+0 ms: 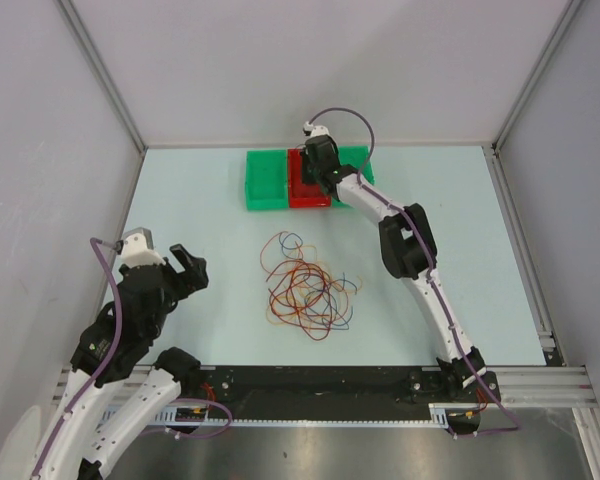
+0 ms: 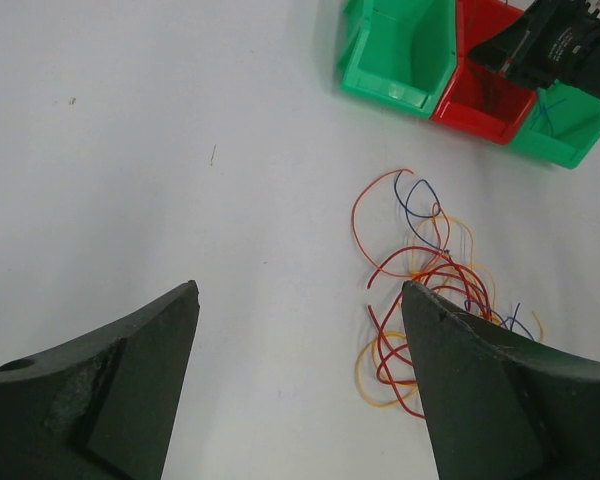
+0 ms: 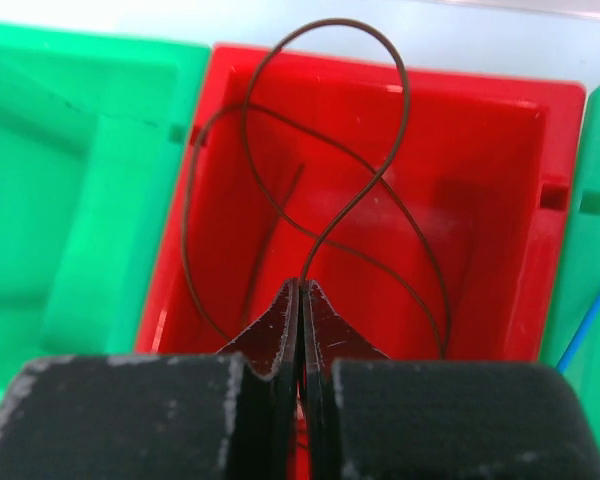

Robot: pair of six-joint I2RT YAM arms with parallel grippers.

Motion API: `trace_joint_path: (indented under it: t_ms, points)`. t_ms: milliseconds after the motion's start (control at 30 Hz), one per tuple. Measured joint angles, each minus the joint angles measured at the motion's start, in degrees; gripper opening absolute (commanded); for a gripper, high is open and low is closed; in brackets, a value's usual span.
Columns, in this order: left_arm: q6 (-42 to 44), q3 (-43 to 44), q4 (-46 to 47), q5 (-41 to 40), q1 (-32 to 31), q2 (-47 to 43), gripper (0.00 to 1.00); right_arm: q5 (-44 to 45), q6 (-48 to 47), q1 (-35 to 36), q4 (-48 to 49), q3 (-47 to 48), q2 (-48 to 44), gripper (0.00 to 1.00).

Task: Untangle the cables

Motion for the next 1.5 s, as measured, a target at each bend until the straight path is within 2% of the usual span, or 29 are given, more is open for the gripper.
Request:
trace_joint_path:
  t_ms: [233,300,333,433,800,833,967,1000,1100,1167,1300,1500]
  points:
    - [0.0,0.0,0.0,0.3,0.1,0.0,0.87,0.4,-1.3,-0.2,0.2,-3.1,-0.4,0.02]
    - [0.0,0.0,0.0,0.3,0.1,-0.1,0.87,0.6,-1.2,-0.2,-0.2,-4.7,-1.6,0.11]
    - [0.0,0.0,0.0,0.3,0.1,-0.1,0.87,0.6,-1.1,-0.2,-0.7,-5.5,-2.2,0.23]
    - [0.0,0.0,0.0,0.7,0.1,-0.3,0.87,1.1,-0.6,-0.1,-1.8,-7.0,-3.3,0.39]
    - [0.0,0.0,0.1,0.7,0.1,-1.6,0.87,3.5,-2.1,1.2,-5.6,-8.9,-8.9,0.64]
    - [0.0,0.0,0.1,0.7,0.1,-1.6,0.87,3.9,-2.3,1.4,-6.2,-8.4,-9.3,0.7]
    - [0.0,0.0,0.0,0.7,0.1,-1.6,0.87,6.4,-2.5,2.3,-9.6,-5.5,-11.4,0.84]
    - [0.0,0.0,0.1,0.7,0.1,-1.6,0.87,7.0,-2.7,2.4,-10.3,-5.1,-12.0,0.91]
    - [0.0,0.0,0.1,0.7,0.1,-1.6,0.88,9.0,-2.3,3.1,-12.5,-5.6,-15.8,0.97]
    - [0.0,0.0,0.1,0.8,0.1,-1.6,0.88,10.0,-2.2,3.7,-13.1,-9.0,-20.2,0.99]
    - [0.4,-0.1,0.5,2.3,0.2,0.0,0.86,11.9,-1.0,5.2,-11.6,-24.4,-34.0,1.0]
    - [1.0,-1.2,4.6,8.9,0.1,11.6,0.8,10.8,3.6,7.8,-8.3,-45.7,-50.8,0.99]
